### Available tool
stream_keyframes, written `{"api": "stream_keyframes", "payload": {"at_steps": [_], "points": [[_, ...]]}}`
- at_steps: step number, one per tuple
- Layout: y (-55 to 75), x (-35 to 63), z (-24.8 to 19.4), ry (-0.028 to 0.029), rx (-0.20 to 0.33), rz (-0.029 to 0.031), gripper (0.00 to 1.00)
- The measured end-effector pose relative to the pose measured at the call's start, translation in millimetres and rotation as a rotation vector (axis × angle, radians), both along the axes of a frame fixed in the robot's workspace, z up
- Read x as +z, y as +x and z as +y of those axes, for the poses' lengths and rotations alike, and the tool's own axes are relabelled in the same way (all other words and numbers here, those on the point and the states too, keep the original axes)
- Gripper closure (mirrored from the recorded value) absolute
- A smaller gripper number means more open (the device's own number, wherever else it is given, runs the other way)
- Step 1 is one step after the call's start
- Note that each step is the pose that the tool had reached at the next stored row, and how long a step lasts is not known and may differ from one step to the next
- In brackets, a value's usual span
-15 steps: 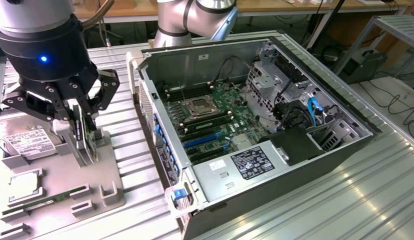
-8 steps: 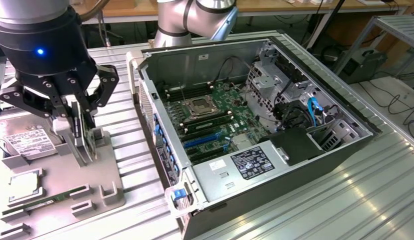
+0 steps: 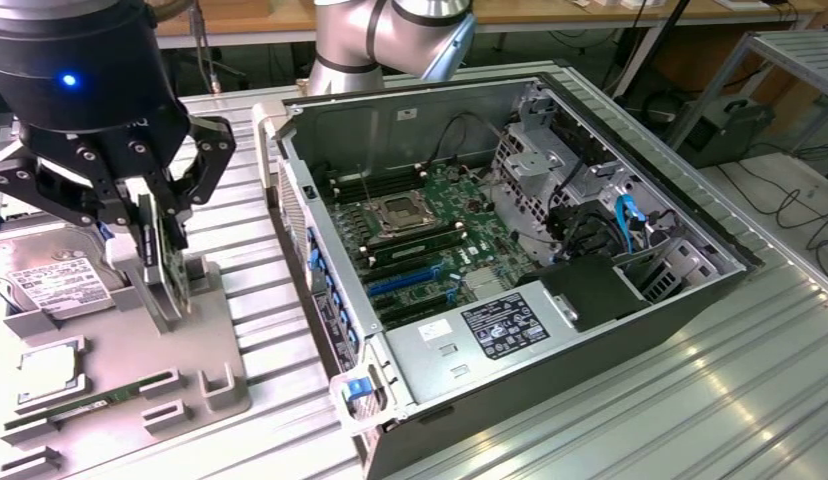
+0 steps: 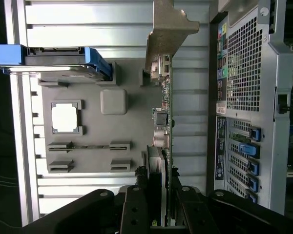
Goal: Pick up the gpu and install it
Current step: 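Pick up the gpu and move the gpu toward the slot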
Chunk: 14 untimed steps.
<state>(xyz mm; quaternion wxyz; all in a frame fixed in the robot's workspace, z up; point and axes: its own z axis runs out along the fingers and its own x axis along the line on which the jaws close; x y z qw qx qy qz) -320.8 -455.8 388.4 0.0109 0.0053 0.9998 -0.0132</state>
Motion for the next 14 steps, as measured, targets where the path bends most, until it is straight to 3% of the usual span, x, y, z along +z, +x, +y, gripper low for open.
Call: {"api": "stream_keyframes", "payload": {"at_steps": [3,14], "points": [[0.0,2.5,0.0,-0.0027,0.0,0.0002,0.73],[0.0,20.7,0.0,-0.0024,0.002,0.0003,0.73]]}}
